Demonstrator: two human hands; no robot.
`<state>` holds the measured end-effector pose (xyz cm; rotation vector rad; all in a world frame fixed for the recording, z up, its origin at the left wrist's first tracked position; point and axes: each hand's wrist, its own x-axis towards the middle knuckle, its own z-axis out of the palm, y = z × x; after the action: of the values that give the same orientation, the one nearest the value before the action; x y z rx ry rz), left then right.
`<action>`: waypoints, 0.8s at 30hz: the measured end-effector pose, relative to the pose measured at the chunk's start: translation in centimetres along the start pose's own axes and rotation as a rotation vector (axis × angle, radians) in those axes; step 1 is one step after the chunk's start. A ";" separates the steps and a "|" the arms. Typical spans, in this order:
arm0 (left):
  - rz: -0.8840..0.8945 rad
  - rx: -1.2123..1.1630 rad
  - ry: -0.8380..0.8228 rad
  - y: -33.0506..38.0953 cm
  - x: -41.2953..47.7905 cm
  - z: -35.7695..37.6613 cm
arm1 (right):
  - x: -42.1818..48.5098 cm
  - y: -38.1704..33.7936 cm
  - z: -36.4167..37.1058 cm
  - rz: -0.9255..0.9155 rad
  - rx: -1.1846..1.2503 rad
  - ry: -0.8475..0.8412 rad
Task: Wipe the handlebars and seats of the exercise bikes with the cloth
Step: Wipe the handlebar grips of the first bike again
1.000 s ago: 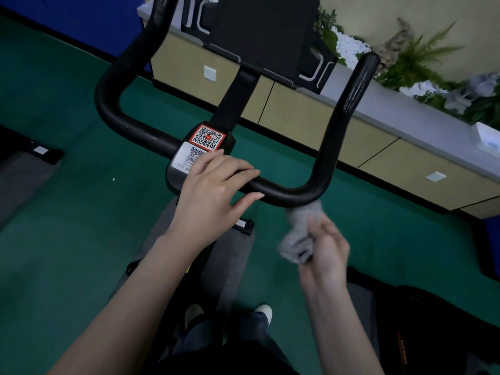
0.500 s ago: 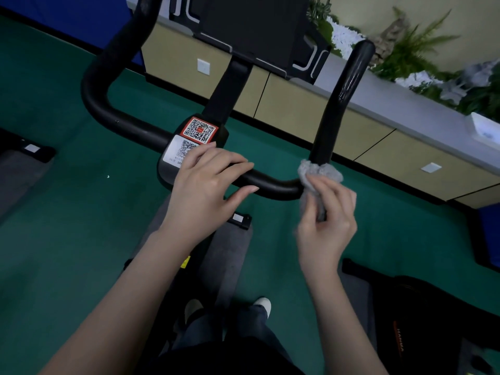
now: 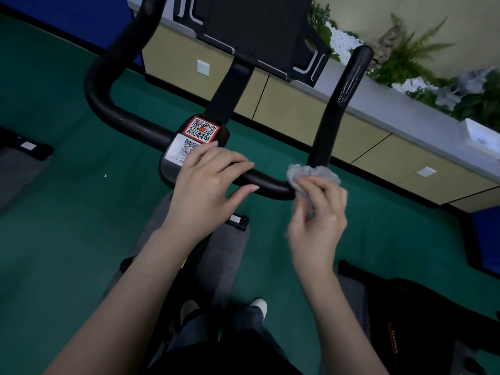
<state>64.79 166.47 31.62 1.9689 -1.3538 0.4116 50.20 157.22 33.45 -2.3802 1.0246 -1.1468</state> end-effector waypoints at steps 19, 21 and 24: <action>0.001 -0.014 -0.010 -0.1 0.0 -0.1 | 2.6 -1.6 -1.6 -0.119 -0.050 -0.359; -0.003 -0.019 -0.014 -0.2 0.0 -0.1 | 4.1 -2.0 -1.9 -0.066 -0.089 -0.467; -0.004 -0.025 -0.020 -0.2 0.0 -0.2 | 7.5 -3.0 -1.2 0.130 -0.106 -0.734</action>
<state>65.00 166.66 31.73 1.9599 -1.3610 0.3720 53.83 153.96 39.99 -2.4480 0.9540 -0.1259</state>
